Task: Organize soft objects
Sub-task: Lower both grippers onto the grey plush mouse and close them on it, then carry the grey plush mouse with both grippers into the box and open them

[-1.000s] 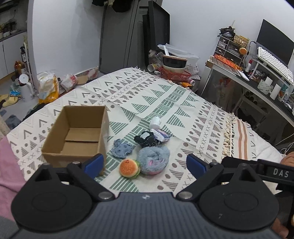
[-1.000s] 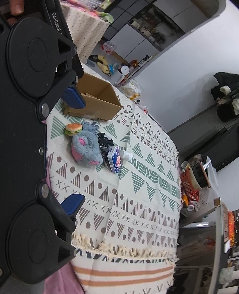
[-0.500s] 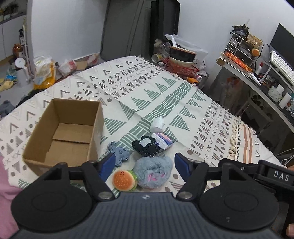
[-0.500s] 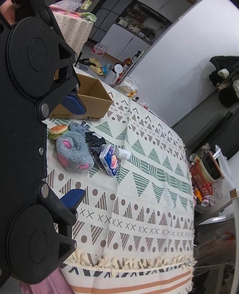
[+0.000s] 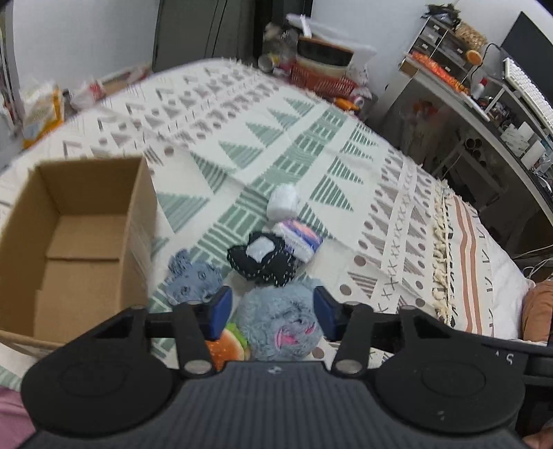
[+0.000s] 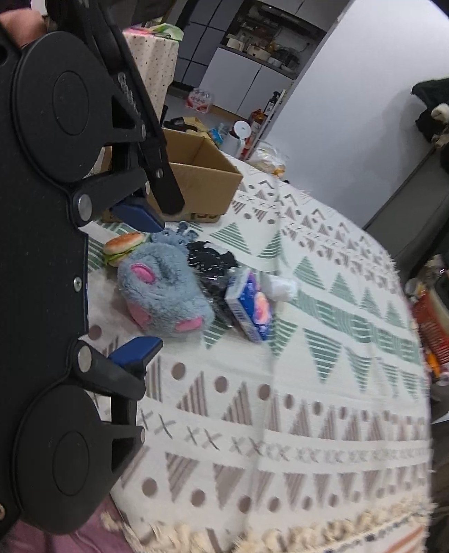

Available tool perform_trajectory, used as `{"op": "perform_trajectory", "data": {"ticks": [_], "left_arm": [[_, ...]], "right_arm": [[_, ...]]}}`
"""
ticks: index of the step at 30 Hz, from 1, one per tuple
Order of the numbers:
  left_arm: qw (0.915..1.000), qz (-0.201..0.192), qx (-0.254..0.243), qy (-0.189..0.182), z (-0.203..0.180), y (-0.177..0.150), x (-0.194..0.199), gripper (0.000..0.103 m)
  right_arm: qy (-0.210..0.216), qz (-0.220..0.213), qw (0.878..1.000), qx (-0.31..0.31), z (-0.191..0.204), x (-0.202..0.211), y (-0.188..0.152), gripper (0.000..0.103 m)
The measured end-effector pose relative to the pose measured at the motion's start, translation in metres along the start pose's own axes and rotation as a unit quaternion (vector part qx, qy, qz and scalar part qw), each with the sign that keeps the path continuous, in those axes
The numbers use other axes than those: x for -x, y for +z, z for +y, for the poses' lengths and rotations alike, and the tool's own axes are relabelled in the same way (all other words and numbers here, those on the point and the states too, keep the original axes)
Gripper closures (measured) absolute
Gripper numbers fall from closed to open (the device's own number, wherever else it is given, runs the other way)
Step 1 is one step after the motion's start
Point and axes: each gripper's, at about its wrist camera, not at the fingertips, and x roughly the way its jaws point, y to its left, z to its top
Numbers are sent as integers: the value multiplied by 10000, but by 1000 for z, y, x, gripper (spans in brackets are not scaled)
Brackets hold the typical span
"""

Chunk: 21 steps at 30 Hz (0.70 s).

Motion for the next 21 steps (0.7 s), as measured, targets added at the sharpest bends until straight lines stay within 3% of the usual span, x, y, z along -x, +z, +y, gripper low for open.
{"op": "perform_trajectory", "data": {"ticks": [7,13,18,21], "left_arm": [[9985,426,202,-262,20,-5,-44,68],[9953,710,363,-559,35,-7,-69,69],[9942,727,385,-688,39,-6,-77,70],[9936,706,429,-772,43,-6,-80,72]], "right_arm": [[-46,429,9976,-550,-20,-39,4,56],[-148,552,9963,-637,-19,-61,8,57],[-334,628,9952,-673,-18,-75,13,58],[-375,623,9950,-683,-18,-79,12,67]]}}
